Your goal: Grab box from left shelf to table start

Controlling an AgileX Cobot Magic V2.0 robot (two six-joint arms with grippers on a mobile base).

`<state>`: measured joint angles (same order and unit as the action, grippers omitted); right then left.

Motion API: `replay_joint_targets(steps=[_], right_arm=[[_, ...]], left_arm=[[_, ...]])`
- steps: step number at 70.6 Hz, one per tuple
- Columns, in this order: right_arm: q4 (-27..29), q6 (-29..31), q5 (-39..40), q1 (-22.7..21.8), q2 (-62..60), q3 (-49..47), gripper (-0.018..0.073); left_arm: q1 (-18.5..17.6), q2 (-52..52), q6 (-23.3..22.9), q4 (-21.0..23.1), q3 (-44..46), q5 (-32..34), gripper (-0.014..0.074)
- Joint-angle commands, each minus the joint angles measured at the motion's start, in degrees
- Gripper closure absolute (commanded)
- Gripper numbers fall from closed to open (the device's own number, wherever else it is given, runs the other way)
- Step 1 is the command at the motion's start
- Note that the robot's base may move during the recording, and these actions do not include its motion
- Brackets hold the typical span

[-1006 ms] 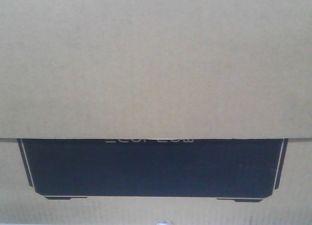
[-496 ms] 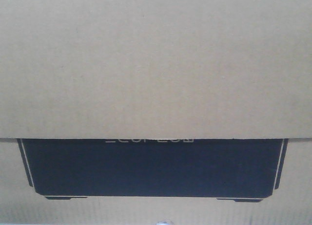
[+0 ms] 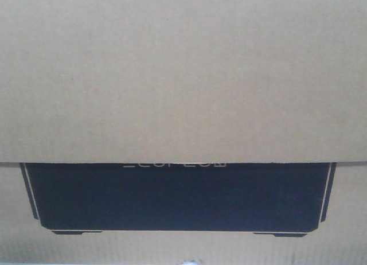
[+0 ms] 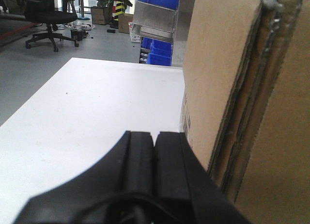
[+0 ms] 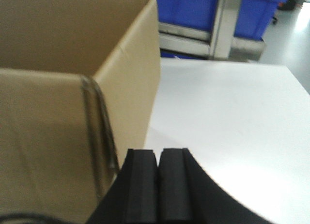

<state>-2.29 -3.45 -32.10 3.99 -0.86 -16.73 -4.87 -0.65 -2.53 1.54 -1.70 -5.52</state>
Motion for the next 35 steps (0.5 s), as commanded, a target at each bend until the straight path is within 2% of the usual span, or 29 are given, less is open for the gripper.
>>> replay_joint_targets(steps=[1,9,23,35], right_arm=[[-0.05,0.10,10.74,-2.54,-0.11,2.73,0.0503],[-0.05,0.10,18.46,-4.39,-0.11,8.84,0.0503],[0.02,0.04,30.90,-4.44,-0.11,17.66,0.0503],[0.85,0.04,30.01,-4.44,-0.53,17.40,0.0503]], left_arm=[[0.07,-0.68,0.01,-0.08,0.02,5.52,0.0700],[0.07,-0.68,0.01,-0.08,0.02,5.52,0.0700],[0.07,-0.68,0.01,-0.08,0.02,5.52,0.0700],[0.07,-0.68,0.01,-0.08,0.02,5.52,0.0700]])
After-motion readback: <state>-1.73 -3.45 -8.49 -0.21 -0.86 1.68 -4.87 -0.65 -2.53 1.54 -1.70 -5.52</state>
